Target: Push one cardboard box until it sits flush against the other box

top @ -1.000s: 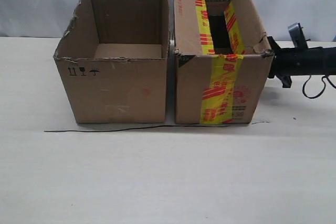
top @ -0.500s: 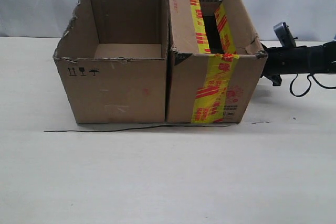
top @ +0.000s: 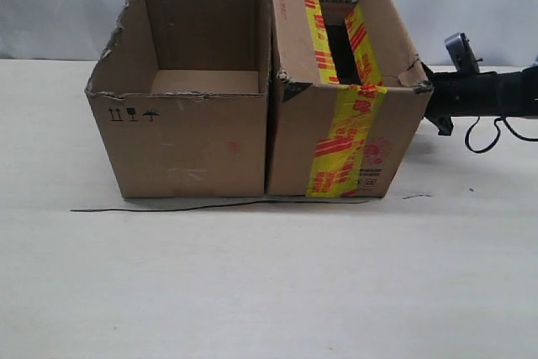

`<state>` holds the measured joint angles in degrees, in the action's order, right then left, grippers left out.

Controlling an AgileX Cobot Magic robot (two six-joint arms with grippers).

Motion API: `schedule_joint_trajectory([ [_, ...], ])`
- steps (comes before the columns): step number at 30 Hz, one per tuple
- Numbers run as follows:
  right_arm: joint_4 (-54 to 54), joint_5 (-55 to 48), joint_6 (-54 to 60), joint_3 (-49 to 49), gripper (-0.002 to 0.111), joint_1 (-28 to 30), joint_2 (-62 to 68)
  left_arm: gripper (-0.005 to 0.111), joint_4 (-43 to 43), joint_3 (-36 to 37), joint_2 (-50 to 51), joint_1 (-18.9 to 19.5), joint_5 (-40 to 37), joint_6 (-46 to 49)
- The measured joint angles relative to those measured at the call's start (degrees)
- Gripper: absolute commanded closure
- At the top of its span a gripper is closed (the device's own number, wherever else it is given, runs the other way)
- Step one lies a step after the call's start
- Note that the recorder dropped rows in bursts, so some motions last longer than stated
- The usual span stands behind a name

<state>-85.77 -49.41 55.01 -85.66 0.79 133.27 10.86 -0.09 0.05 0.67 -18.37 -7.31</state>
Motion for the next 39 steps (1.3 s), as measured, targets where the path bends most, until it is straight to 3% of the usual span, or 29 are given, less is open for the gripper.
schedule_joint_trajectory([
  [16, -0.8, -6.2, -0.2, 0.2, 0.108, 7.4, -2.0, 0.107, 0.0, 0.0, 0.0, 0.0, 0.0, 0.0],
  [20, 7.7, -5.3, -4.1, 0.2, 0.108, 9.8, -7.3, 0.107, 0.0, 0.0, 0.0, 0.0, 0.0, 0.0],
  [26, 32.8, -0.1, -17.5, 0.3, 0.108, 10.3, -21.0, 0.107, 0.0, 0.0, 0.0, 0.0, 0.0, 0.0],
  [30, 43.9, 2.3, -24.0, 3.2, 0.108, 10.0, -32.5, 0.107, 0.0, 0.0, 0.0, 0.0, 0.0, 0.0],
  [39, 49.3, 7.8, -27.1, 19.1, 0.108, 9.9, -58.6, 0.107, 0.0, 0.0, 0.0, 0.0, 0.0, 0.0],
])
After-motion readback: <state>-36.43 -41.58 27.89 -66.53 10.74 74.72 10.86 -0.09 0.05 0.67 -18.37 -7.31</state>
